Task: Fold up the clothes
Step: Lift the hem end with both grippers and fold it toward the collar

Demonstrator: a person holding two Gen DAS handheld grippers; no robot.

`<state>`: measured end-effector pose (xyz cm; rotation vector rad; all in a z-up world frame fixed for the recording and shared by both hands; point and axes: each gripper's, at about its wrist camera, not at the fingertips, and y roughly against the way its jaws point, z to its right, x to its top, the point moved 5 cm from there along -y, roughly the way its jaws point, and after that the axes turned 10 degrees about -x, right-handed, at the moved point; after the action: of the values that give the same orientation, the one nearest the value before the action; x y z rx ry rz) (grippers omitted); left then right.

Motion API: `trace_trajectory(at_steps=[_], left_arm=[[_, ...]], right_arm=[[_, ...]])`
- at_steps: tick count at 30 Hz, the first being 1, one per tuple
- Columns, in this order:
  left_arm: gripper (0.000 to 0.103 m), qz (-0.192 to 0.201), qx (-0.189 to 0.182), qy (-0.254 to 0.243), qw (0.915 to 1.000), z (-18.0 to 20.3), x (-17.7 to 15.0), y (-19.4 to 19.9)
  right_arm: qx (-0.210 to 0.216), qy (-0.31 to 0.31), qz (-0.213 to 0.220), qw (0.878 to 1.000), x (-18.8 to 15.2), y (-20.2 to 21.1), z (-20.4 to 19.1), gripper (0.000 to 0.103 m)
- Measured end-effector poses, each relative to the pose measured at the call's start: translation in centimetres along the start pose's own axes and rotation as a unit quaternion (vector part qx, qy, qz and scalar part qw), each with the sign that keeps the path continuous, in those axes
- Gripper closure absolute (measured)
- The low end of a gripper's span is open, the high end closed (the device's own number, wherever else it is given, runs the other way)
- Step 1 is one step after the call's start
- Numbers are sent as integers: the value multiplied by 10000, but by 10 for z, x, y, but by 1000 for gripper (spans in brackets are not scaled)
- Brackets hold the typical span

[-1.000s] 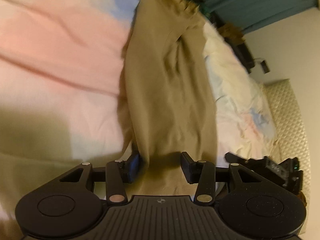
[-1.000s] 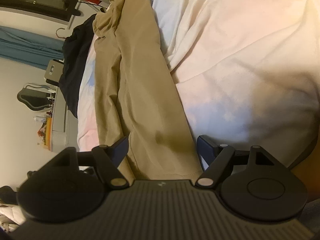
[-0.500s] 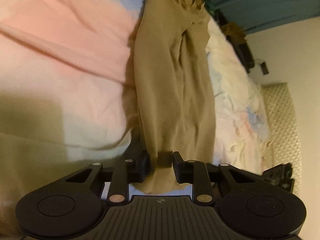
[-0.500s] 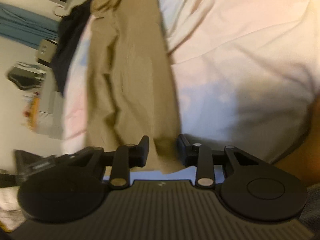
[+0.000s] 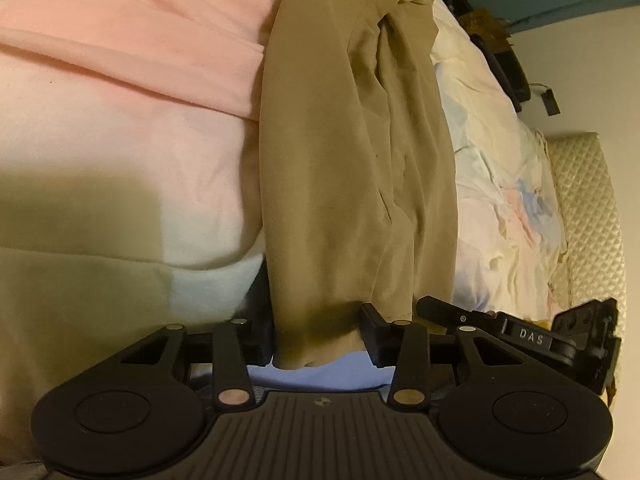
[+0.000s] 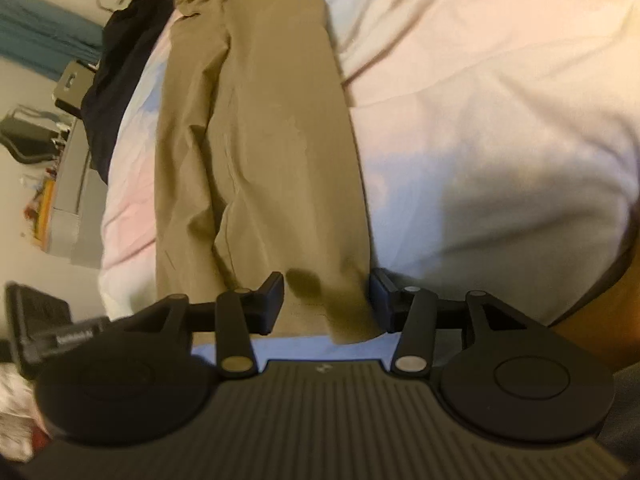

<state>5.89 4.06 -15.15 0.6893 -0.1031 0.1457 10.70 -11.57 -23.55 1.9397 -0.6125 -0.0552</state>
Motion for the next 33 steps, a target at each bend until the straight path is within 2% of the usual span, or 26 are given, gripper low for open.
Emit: trace_trajectory(at_steps=[1, 2, 3, 4, 6, 9, 11, 15, 20, 23, 26, 30, 33], left_arm=[[73, 0, 13, 14, 10000, -1, 0, 0], [84, 15, 21, 37, 10000, -1, 0, 1], [88, 57, 21, 69, 10000, -2, 0, 2], [92, 103, 1, 88, 9999, -2, 0, 3], [94, 369, -151, -33, 9992, 2, 0, 10], [95, 877, -433, -296, 9948, 14, 2, 24], [95, 1243, -710, -412, 9888, 25, 3, 39], [95, 1824, -1162, -534, 9749, 47, -1, 71], [96, 2341, -1306, -712, 9608, 73, -21, 106], [97, 2516, -1319, -789, 9555, 80, -42, 120], [98, 2504, -1411, -625, 9558, 76, -66, 126], [100, 2502, -1299, -469, 9583, 69, -101, 128], [100, 2580, -1409, -266, 9554, 66, -112, 130]], right_arm=[[13, 53, 9, 10000, -1, 0, -2, 60], [27, 107, 18, 9999, -3, 0, -5, 75], [18, 167, 35, 9999, -4, 1, -6, 87], [-5, 230, 57, 9997, -5, 1, -8, 92], [-19, 281, 216, 9994, -5, 9, -10, 92], [201, 220, 797, 9964, -2, 33, -14, 93], [495, 119, 1054, 9931, 1, 50, -15, 93], [860, 169, 1294, 9877, 2, 83, -21, 93], [1315, 230, 1591, 9782, 2, 126, -28, 94], [1587, 267, 1766, 9710, 2, 151, -32, 95], [1652, 185, 1742, 9706, -13, 158, -20, 95], [1700, 53, 1669, 9712, -36, 163, -2, 95], [1734, -59, 1689, 9702, -44, 167, 8, 95]])
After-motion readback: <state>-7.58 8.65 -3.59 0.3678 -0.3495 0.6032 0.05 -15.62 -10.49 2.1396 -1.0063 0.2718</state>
